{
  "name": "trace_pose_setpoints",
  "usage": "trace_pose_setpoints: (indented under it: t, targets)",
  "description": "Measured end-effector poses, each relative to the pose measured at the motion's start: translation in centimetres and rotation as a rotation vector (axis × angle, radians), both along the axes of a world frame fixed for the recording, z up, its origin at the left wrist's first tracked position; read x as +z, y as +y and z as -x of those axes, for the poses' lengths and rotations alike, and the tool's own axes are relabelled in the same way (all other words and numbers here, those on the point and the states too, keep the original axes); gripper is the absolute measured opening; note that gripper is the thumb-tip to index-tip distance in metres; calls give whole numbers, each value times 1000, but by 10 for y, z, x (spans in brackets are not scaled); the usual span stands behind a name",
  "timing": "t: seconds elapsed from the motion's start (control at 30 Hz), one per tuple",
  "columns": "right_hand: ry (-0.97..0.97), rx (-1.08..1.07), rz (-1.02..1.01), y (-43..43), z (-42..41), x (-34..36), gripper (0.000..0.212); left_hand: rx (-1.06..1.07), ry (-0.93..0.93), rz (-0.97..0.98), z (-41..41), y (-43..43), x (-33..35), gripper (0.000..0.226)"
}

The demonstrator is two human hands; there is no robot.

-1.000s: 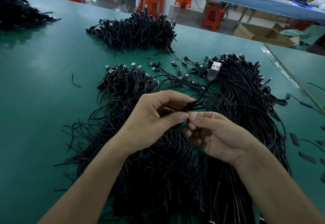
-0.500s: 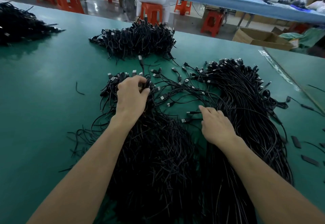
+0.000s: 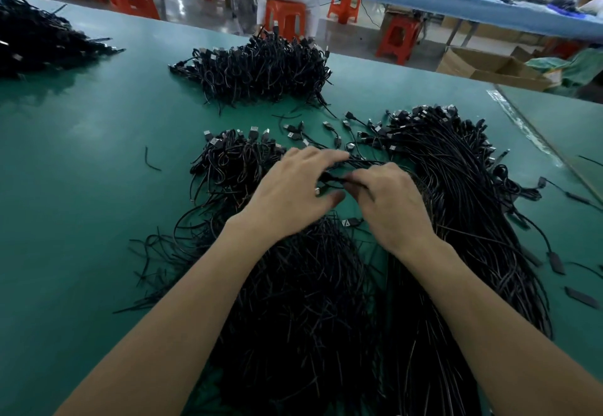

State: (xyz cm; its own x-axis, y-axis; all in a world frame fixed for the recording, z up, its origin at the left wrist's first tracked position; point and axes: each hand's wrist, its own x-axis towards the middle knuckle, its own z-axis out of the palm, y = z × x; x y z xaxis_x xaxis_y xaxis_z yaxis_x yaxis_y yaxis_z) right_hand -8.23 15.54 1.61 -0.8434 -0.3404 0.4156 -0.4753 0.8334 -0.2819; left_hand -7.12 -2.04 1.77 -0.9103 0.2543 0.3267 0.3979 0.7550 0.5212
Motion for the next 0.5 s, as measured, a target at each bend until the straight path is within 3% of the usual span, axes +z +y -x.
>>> trace_pose_setpoints:
  t: [0.1, 0.17, 0.27, 0.37, 0.5]
  targets:
    - [-69, 50, 111, -6, -3, 8, 22, 27, -13, 239, -5, 5, 10, 32]
    - [-106, 70, 156, -4, -6, 9, 23, 96, 6, 358, -7, 1, 13, 36]
    - [-249, 15, 31, 9, -4, 6, 26, 151, 40, 325, -11, -8, 10, 39]
    - [-408, -119, -77, 37, -2, -5, 47, 260, 107, 274, -11, -23, 4, 43]
    - [-382, -164, 60, 57, -3, -18, 39, 400, 173, 224, -12, -40, 0, 39]
